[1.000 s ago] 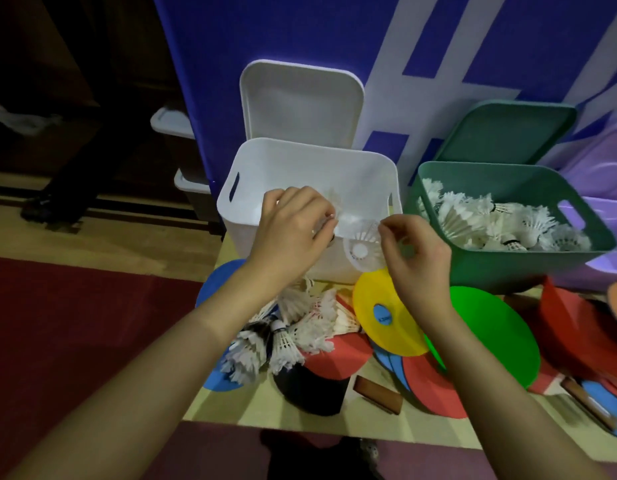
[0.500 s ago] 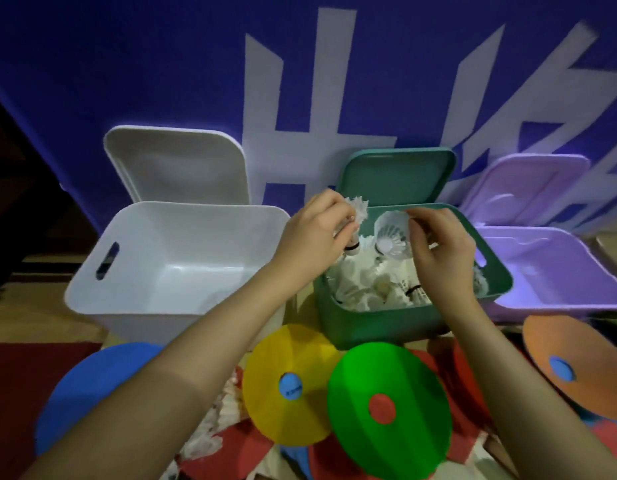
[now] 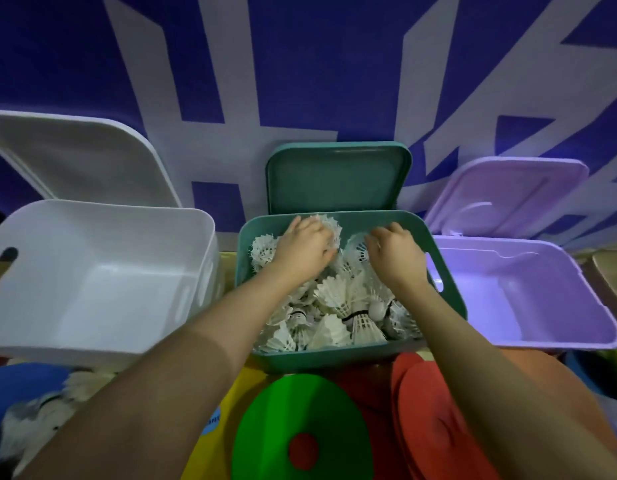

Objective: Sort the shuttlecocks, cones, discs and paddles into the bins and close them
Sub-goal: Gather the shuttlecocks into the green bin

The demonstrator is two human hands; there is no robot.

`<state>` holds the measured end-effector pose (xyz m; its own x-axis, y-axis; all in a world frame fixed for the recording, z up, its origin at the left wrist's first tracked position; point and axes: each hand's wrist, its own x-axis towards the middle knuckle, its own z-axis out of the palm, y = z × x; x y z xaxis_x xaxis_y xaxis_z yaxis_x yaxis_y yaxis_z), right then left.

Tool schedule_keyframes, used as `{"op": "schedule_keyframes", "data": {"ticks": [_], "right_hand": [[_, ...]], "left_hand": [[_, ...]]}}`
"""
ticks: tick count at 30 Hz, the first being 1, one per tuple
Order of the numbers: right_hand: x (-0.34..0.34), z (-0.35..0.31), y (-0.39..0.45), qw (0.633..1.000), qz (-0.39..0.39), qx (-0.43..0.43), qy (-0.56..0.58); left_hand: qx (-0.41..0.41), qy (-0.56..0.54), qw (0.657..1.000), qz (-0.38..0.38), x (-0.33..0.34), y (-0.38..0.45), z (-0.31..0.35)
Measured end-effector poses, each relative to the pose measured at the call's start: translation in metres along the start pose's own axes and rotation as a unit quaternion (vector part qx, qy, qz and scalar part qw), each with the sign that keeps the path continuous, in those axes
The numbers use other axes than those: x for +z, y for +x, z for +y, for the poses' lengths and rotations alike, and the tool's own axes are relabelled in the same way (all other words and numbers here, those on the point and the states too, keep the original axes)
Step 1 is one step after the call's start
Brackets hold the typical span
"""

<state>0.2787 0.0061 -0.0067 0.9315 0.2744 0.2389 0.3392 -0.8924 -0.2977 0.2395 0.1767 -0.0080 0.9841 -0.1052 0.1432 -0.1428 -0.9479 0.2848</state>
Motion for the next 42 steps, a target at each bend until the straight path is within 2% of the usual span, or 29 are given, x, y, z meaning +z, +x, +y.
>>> {"op": "schedule_keyframes", "data": {"ticks": [3,7,12,16,21,32,35,39,42], "right_hand": [[0.002,0.000,-0.006,0.999,-0.031,-0.006,-0.009],[-0.010,-0.015,-0.017,0.999,0.009,-0.021,0.048],[-0.036,-0.061,-0.041,0.986,0.089,-0.094,0.110],[-0.049,-0.107,-0.065,0.974,0.118,-0.142,0.134],[-0.046,-0.171,-0.096,0.966,0.100,-0.178,0.160],[0.047,-0.316,-0.192,0.952,-0.035,-0.205,0.224],[0.080,-0.334,-0.209,0.952,-0.116,-0.211,0.190],[0.116,-0.350,-0.225,0.935,-0.235,-0.248,0.092],[0.129,-0.357,-0.230,0.938,-0.225,-0.261,0.036]], "left_hand": [[0.011,0.045,0.998,-0.047,-0.004,-0.004,-0.002],[0.025,0.034,0.999,0.031,-0.030,-0.018,-0.003],[0.051,0.047,0.990,0.127,-0.082,-0.054,-0.008],[0.041,0.058,0.987,0.145,-0.116,-0.097,-0.021],[0.030,0.060,0.987,0.146,-0.149,-0.168,-0.056],[-0.020,0.055,0.997,0.053,-0.152,-0.322,-0.192],[-0.037,0.047,0.998,0.025,-0.142,-0.352,-0.216],[-0.081,0.036,0.993,-0.075,-0.128,-0.388,-0.233],[-0.110,0.041,0.984,-0.135,-0.118,-0.410,-0.239]]}}
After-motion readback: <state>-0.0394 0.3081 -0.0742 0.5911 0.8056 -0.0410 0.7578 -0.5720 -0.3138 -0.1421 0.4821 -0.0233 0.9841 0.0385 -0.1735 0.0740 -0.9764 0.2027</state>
